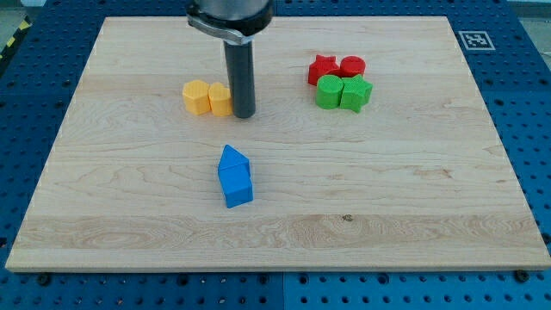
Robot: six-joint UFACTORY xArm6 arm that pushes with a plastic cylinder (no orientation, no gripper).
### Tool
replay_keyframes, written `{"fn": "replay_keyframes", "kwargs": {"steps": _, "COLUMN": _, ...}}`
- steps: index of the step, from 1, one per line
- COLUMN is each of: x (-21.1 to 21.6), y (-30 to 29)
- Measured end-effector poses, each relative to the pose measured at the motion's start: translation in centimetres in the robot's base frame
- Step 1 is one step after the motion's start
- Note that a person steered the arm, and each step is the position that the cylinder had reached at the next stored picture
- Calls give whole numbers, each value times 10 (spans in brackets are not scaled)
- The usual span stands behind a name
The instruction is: Push the blue triangle to the right side of the blue cube
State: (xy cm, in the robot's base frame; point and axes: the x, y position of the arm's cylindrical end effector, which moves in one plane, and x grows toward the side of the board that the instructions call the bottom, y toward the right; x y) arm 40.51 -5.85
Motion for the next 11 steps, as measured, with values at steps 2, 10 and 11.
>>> {"fn": "replay_keyframes", "kwargs": {"steps": 2, "x": -14, "y": -27}}
{"fn": "replay_keyframes", "kwargs": {"steps": 10, "x": 67, "y": -65}}
{"fn": "replay_keyframes", "kwargs": {"steps": 11, "x": 76, "y": -90}}
